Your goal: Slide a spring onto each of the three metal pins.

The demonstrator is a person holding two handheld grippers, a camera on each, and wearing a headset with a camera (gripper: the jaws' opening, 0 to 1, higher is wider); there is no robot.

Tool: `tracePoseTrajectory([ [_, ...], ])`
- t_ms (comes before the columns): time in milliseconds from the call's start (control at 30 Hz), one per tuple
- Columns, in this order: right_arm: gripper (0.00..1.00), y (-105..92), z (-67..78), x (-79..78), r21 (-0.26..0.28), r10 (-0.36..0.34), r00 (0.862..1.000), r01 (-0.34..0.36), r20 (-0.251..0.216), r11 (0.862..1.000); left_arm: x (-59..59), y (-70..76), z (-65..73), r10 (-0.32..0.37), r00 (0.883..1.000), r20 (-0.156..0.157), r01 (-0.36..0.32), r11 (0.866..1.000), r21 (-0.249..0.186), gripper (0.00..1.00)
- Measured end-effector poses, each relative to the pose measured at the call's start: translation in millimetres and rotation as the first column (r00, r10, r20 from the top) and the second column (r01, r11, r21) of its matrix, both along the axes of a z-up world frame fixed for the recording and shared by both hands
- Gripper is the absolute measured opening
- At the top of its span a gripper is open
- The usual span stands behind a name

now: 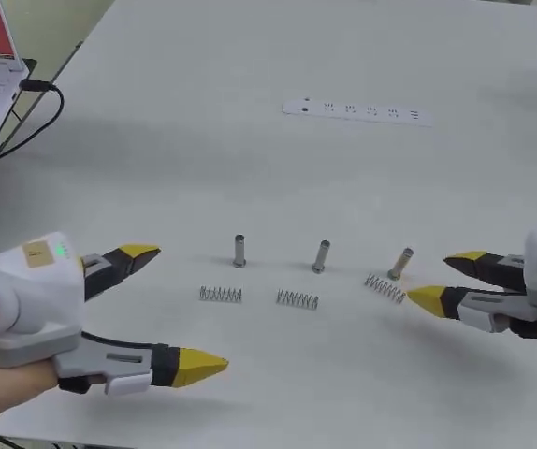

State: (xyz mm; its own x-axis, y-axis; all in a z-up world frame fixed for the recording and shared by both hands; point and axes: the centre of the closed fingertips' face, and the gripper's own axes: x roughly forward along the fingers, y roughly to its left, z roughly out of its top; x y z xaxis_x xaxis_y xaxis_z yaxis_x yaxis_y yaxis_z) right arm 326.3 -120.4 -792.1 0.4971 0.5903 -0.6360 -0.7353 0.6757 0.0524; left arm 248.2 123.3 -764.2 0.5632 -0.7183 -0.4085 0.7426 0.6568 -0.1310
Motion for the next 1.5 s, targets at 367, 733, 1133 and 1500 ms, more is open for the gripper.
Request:
tracePoseTrajectory([
  [367, 0.40, 5.2, -3.0, -6.5, 0.003, 0.012, 1.000, -0.012, -0.015, 1.000, 0.2, 1.1, 0.0, 0.000, 1.000, 0.000, 0.000, 1.000, 0.004, 0.96],
  [733, 0.30, 12.2, -17.2, -11.1, -0.020, 0.057, 0.997, -0.058, -0.053, 0.998, 1.0, 3.4, 2.0, 0.002, 1.000, 0.002, -0.002, 1.000, 0.006, 0.96],
  [1133, 0.25, 22.3, -32.7, -7.0, -0.064, 0.087, 0.993, -0.093, -0.080, 0.994, 0.8, 3.3, 2.4, -0.001, 1.000, -0.002, 0.001, 1.000, 0.011, 0.95],
  [1500, 0.21, 27.6, -46.7, 0.9, -0.105, 0.114, 0.988, -0.125, -0.103, 0.987, -0.8, 5.5, 0.1, 0.001, 1.000, -0.008, -0.001, 1.000, 0.016, 0.95],
])
